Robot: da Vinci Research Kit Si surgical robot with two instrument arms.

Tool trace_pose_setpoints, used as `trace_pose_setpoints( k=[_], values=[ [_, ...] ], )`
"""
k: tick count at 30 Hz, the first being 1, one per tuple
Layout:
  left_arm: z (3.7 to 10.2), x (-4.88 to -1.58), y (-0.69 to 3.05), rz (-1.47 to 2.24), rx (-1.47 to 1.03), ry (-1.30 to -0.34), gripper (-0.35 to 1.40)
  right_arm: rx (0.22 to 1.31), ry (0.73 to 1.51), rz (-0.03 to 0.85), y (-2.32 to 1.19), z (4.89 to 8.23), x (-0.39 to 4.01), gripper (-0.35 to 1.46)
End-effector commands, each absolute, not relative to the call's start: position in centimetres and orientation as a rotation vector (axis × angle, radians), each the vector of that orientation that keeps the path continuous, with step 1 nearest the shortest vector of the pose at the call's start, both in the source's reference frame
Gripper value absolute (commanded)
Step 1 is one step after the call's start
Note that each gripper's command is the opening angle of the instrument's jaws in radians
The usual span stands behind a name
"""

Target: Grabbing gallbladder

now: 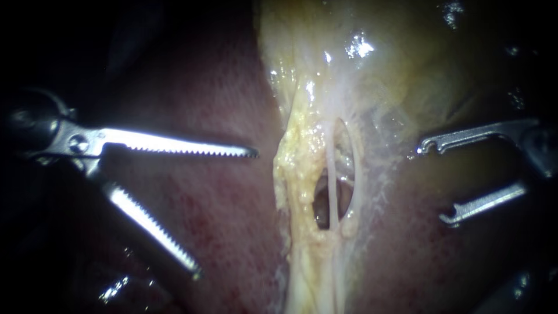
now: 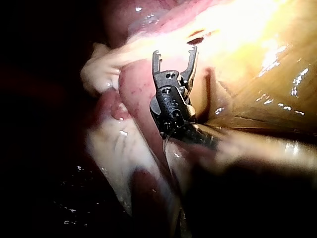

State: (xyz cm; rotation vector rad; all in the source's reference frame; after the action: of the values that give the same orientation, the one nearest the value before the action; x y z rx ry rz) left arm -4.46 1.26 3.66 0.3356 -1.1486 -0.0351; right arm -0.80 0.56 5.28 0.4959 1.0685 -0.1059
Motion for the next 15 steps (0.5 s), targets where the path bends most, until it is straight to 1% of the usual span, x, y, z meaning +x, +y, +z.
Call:
trace_pose_setpoints(
  k=[1, 5, 9, 12, 15],
  values=[
    [3.66, -4.45, 1.26, -0.034, 0.336, -1.148, 1.19, 0.496, 1.069, -0.106, 0.56, 5.28, -0.80, 0.60],
    [3.68, -4.45, 1.28, -0.051, 0.333, -1.143, 1.19, 0.496, 1.069, -0.106, 0.55, 5.28, -0.79, 0.60],
    [3.71, -4.44, 1.30, -0.133, 0.344, -1.124, 1.14, 0.496, 1.069, -0.106, 0.56, 5.28, -0.79, 0.60],
    [3.73, -4.44, 1.32, -0.235, 0.372, -1.096, 1.08, 0.499, 1.067, -0.101, 0.56, 5.29, -0.79, 0.60],
    [3.76, -4.46, 1.34, -0.260, 0.380, -1.060, 1.04, 0.499, 1.067, -0.101, 0.56, 5.29, -0.79, 0.60]
  ],
)
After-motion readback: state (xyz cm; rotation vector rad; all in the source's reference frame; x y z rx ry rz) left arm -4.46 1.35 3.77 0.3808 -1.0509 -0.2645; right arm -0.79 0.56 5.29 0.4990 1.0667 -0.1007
